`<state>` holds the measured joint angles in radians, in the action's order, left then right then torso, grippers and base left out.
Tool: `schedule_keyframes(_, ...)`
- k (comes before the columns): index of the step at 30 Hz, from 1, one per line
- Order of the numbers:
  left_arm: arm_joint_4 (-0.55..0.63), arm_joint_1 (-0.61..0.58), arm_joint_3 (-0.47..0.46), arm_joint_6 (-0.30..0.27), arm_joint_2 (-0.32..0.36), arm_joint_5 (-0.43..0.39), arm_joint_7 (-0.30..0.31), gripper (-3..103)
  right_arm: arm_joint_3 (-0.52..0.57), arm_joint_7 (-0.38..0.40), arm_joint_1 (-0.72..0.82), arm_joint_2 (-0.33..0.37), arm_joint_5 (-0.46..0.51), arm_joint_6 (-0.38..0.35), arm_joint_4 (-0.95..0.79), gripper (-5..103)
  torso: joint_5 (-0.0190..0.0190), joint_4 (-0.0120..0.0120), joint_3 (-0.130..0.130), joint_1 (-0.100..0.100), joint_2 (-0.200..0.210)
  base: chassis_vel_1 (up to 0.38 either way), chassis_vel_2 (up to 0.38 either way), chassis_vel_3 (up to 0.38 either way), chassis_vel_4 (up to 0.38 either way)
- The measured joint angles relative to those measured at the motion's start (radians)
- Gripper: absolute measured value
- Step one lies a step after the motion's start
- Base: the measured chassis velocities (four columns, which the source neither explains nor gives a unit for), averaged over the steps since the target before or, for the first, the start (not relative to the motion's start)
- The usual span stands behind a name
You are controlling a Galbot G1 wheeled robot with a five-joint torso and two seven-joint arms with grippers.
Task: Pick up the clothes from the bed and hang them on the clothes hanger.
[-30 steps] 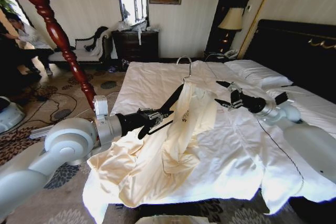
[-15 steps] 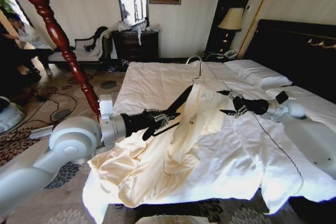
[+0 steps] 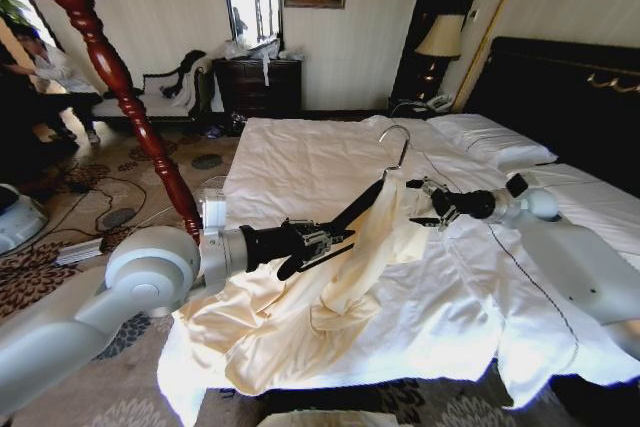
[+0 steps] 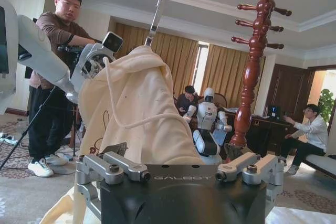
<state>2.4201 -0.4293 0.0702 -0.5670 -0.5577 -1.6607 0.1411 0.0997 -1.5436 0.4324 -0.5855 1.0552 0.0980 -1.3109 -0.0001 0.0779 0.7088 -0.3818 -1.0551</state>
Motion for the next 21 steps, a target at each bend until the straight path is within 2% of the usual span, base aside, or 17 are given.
schedule_keyframes(5,-0.009,0.009,0.005,-0.002,-0.011,0.002,-0.003,18,-0.009,0.000,0.001,-0.010,-0.017,0.000,-0.008,100,0.0000,0.0002,0.000,0.000,0.000,0.000,0.000,0.000,0.000)
schedule_keyframes(6,-0.011,0.011,0.006,-0.003,-0.012,0.002,-0.004,18,-0.010,0.000,0.000,-0.012,-0.020,0.001,-0.009,103,0.0000,0.0001,0.000,0.000,0.000,0.000,0.000,0.000,0.000)
schedule_keyframes(9,-0.013,0.013,0.007,-0.004,-0.013,0.003,-0.008,18,-0.011,0.000,0.003,-0.014,-0.022,0.002,-0.013,89,-0.0001,-0.0001,0.000,0.000,0.000,0.000,0.000,0.000,0.000)
schedule_keyframes(11,-0.013,0.013,0.007,-0.004,-0.013,0.003,-0.009,18,-0.011,0.000,0.006,-0.014,-0.022,0.003,-0.013,89,0.0000,0.0000,0.000,0.000,0.000,0.000,0.000,0.000,0.000)
schedule_keyframes(13,-0.012,0.011,0.007,-0.005,-0.012,0.003,-0.010,18,-0.008,0.001,0.012,-0.011,-0.024,0.007,-0.013,79,0.0001,0.0001,0.000,0.000,0.000,0.000,0.000,0.000,0.000)
schedule_keyframes(14,-0.012,0.011,0.007,-0.005,-0.012,0.003,-0.010,18,-0.008,0.001,0.012,-0.011,-0.024,0.007,-0.013,79,0.0001,0.0001,0.000,0.000,0.000,0.000,0.000,0.000,0.000)
schedule_keyframes(18,-0.001,-0.003,0.010,-0.005,-0.011,0.006,-0.011,18,0.001,0.002,0.015,-0.001,-0.024,0.015,-0.009,56,0.0001,0.0000,0.000,0.000,0.000,0.000,0.000,0.000,0.000)
schedule_keyframes(20,0.000,-0.006,0.014,-0.005,-0.011,0.011,-0.011,18,0.003,0.002,0.016,0.003,-0.024,0.016,-0.009,56,0.0001,0.0000,0.000,0.000,0.000,0.000,0.000,0.000,0.000)
schedule_keyframes(21,0.001,-0.008,0.018,-0.005,-0.012,0.018,-0.013,18,0.004,0.003,0.019,0.008,-0.023,0.016,-0.011,50,0.0000,0.0001,0.000,0.000,0.000,0.000,0.000,0.000,0.000)
